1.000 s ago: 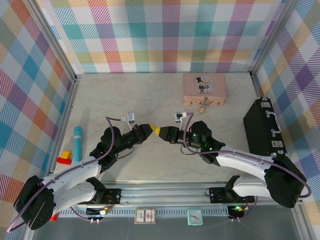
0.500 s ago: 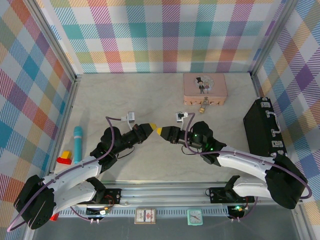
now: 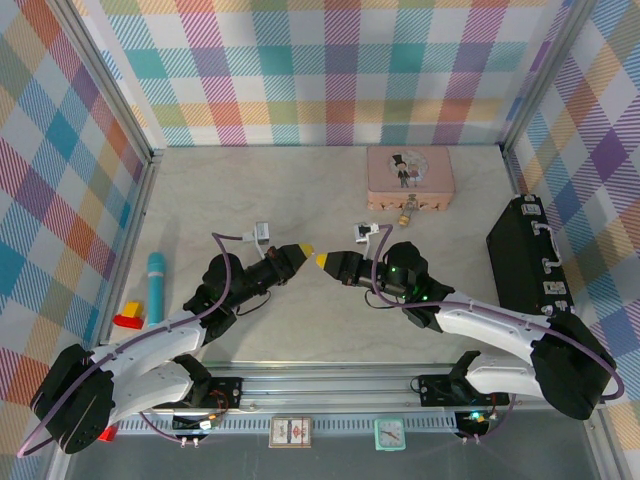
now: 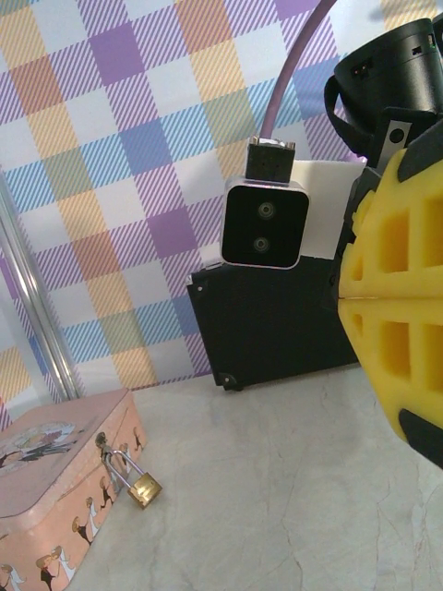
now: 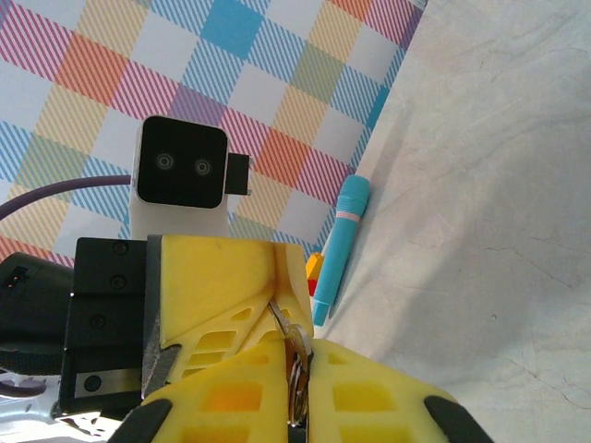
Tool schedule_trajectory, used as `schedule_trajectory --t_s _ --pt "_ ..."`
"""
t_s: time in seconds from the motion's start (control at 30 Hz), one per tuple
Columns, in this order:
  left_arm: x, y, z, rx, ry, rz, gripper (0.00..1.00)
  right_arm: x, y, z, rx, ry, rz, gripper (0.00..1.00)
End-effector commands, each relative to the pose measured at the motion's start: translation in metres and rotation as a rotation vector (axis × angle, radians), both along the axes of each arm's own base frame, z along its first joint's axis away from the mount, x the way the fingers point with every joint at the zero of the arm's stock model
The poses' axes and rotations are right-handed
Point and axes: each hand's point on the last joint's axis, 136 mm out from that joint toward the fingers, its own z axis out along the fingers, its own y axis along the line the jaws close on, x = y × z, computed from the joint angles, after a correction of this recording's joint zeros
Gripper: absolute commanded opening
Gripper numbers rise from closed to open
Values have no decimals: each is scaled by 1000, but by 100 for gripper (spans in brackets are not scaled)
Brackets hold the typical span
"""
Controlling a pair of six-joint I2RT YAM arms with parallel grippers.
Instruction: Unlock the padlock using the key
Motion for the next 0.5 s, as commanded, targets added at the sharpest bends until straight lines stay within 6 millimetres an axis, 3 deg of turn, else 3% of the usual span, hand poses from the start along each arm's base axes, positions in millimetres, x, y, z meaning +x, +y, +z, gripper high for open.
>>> schedule_trajectory --t_s 0.0,0.27,0.37,0.47 --pt "-3 -1 0 -3 -17 -7 0 -1 -2 17 44 -38 4 10" --pt "-1 1 -11 57 -2 11 4 -1 -3 19 39 -41 5 1" --pt "0 3 -15 97 4 21 17 -1 -4 16 17 -31 3 0" --pt "1 9 -17 149 -1 48 40 1 -9 11 -36 -16 -20 0"
